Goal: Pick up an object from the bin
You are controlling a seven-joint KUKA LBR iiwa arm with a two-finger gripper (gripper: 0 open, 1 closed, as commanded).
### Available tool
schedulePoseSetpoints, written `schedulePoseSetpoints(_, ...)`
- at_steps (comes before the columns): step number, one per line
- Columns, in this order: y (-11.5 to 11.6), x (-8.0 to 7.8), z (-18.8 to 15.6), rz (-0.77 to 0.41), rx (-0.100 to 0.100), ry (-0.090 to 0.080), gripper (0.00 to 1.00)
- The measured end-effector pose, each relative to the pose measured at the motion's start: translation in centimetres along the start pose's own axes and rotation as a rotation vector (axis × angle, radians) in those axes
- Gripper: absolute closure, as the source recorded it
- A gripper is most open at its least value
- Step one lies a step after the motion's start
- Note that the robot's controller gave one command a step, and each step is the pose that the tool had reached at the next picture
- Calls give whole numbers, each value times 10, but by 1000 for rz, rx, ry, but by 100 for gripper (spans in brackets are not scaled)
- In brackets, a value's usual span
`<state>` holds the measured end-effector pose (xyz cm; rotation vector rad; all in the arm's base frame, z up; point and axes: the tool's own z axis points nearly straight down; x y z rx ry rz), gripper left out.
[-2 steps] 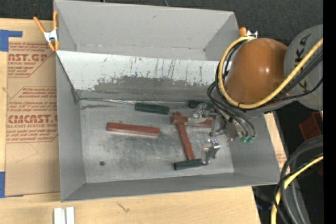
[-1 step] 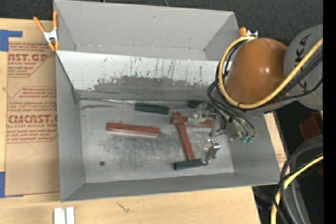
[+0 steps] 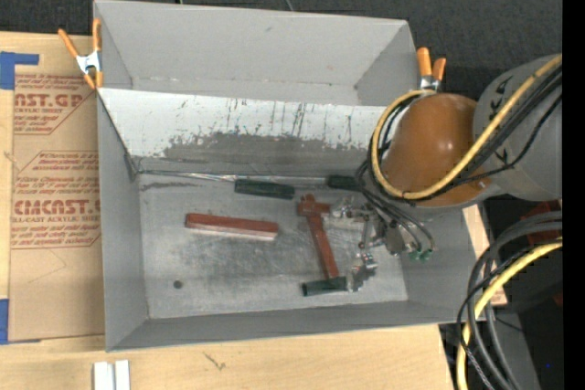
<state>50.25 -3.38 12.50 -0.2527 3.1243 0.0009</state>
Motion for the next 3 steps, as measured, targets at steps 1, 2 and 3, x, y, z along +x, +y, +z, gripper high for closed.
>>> schedulePoseSetpoints(1,-24,12,51,238,0,-1,100)
schedulePoseSetpoints(2,-24,12,51,238,0,-1,100)
schedulePoseSetpoints(3,-32,0,-110,270,1,3,100)
